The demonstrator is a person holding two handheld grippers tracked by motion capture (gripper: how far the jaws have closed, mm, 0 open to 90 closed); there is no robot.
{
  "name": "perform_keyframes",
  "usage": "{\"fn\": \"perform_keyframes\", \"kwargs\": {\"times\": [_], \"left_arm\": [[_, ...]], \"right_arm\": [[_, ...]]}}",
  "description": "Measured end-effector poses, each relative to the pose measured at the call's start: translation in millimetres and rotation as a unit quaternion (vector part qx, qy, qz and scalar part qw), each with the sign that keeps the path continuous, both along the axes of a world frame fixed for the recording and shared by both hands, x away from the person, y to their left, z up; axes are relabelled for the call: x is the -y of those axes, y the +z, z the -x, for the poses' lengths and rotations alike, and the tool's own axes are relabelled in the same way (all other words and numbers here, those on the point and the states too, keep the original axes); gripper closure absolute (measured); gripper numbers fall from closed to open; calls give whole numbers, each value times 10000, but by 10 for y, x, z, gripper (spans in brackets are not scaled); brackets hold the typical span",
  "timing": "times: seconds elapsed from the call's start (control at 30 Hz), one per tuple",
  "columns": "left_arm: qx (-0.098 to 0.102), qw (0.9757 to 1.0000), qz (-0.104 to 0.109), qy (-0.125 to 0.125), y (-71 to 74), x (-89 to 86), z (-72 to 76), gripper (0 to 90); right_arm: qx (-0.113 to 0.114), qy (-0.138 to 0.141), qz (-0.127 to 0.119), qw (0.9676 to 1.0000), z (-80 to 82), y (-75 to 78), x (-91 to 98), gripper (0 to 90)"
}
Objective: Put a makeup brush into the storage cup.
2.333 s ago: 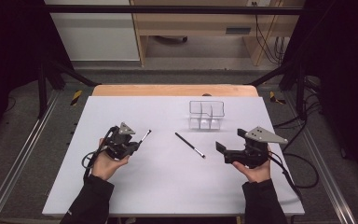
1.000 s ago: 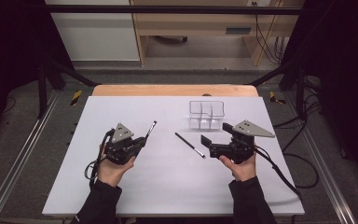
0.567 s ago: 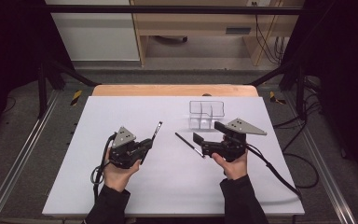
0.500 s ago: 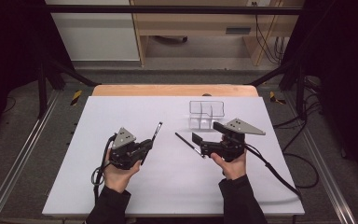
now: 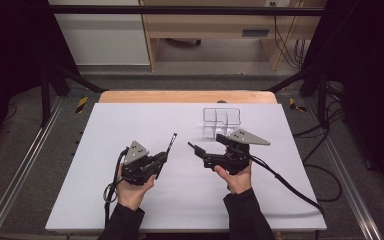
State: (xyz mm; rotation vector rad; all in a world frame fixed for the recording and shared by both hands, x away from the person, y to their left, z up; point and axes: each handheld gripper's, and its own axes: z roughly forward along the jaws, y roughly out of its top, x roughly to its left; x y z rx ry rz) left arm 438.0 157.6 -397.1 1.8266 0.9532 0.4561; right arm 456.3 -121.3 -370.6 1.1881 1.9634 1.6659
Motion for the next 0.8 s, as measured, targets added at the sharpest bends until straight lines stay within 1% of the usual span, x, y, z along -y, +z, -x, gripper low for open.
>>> {"fn": "perform_keyframes", "kwargs": {"times": [0.13, 0.27, 0.5, 0.7, 0.8], "left_arm": [[1, 10000, 28, 1, -26, 32, 11, 833], [63, 10000, 62, 23, -27, 66, 34, 832], [113, 9999, 117, 11, -34, 128, 56, 833], [158, 9996, 211, -22, -31, 179, 69, 833], [189, 9996, 217, -36, -28, 208, 78, 832]], "right_arm": [[-57, 48, -8, 10000, -7, -47, -48, 96], [-106, 68, -35, 9999, -6, -82, -79, 100], [-170, 106, -242, 9995, -6, -110, -117, 122], [-234, 105, -349, 9991, -12, -132, -143, 137], [-267, 104, -395, 9988, -13, -141, -153, 146]]}}
